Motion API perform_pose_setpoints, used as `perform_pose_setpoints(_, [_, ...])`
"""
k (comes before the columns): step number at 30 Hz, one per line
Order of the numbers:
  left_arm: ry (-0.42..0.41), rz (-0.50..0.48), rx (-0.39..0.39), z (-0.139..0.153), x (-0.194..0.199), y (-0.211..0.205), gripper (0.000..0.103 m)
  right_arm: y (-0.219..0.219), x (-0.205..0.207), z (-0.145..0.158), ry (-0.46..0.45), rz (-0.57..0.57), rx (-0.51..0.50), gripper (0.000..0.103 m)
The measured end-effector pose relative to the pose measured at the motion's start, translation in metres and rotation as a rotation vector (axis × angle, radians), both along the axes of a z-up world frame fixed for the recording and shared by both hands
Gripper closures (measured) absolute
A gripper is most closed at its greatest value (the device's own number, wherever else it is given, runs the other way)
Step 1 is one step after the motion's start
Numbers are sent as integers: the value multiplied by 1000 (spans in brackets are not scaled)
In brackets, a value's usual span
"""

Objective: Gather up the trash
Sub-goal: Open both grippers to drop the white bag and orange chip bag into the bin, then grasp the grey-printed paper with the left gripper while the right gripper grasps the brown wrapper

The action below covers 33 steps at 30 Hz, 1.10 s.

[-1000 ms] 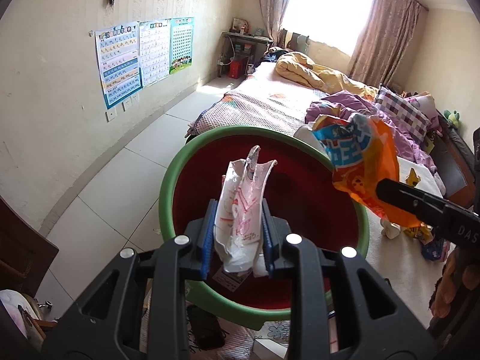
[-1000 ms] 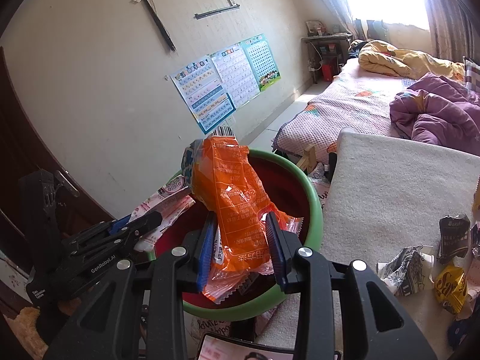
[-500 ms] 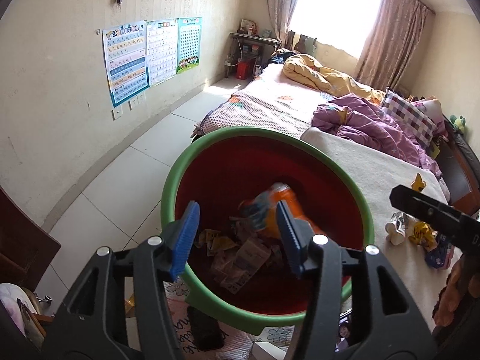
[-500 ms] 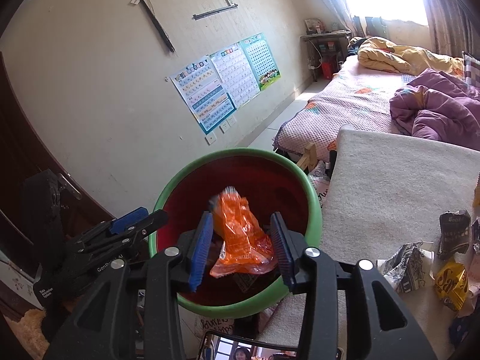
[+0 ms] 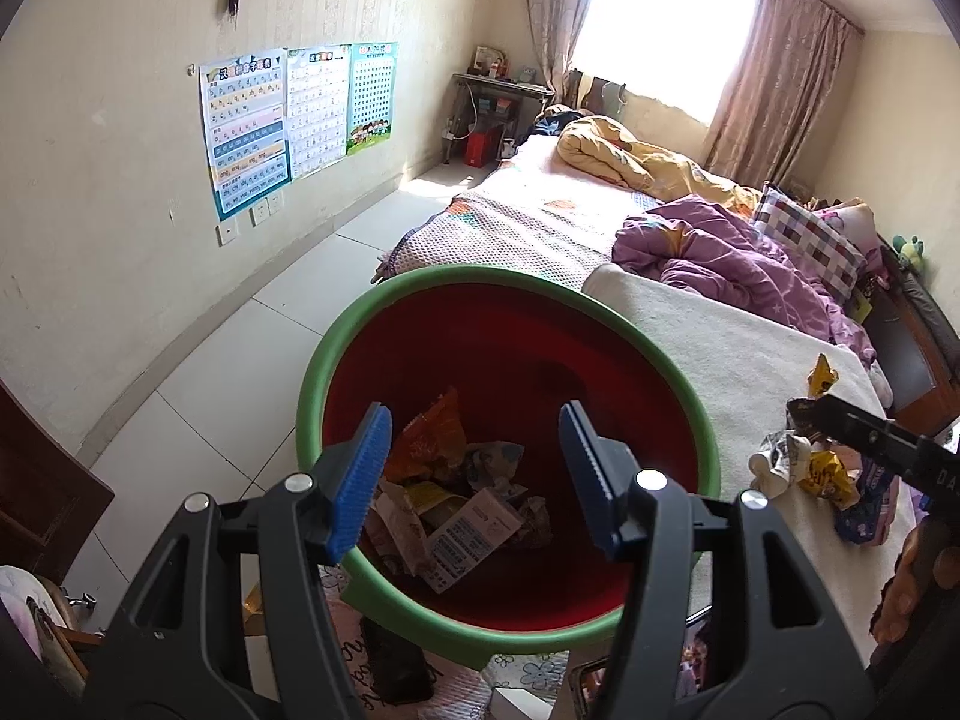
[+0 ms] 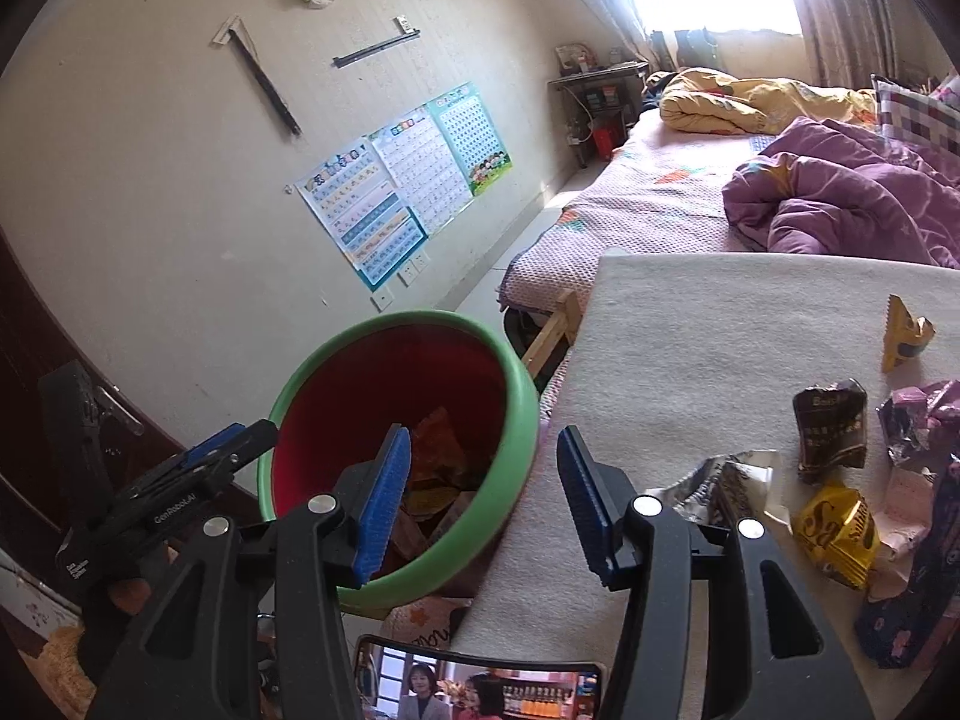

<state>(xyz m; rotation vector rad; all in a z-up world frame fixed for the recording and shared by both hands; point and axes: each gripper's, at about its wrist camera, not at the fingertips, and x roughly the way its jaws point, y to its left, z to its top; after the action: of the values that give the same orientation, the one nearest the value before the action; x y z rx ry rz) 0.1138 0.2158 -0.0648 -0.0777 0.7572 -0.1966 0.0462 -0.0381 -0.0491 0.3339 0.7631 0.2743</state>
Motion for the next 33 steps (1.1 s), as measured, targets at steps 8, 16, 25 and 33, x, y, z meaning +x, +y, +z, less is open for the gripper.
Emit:
perform_pose_setpoints(8, [-25, -39, -13, 11, -8, -27, 47, -37, -25, -19, 53, -73, -8, 52])
perform_pose_setpoints(16, [-30, -88, -10, 16, -23, -60, 47, -86, -37, -25, 67, -157, -41, 52])
perform_pose_setpoints(25, [38, -76, -1, 1, -42, -98, 47, -114, 20, -42, 108, -124, -236, 52])
perform_pose_setpoints(33, [88, -76, 21, -11, -53, -134, 41, -129, 48, -76, 183, -57, -274, 52])
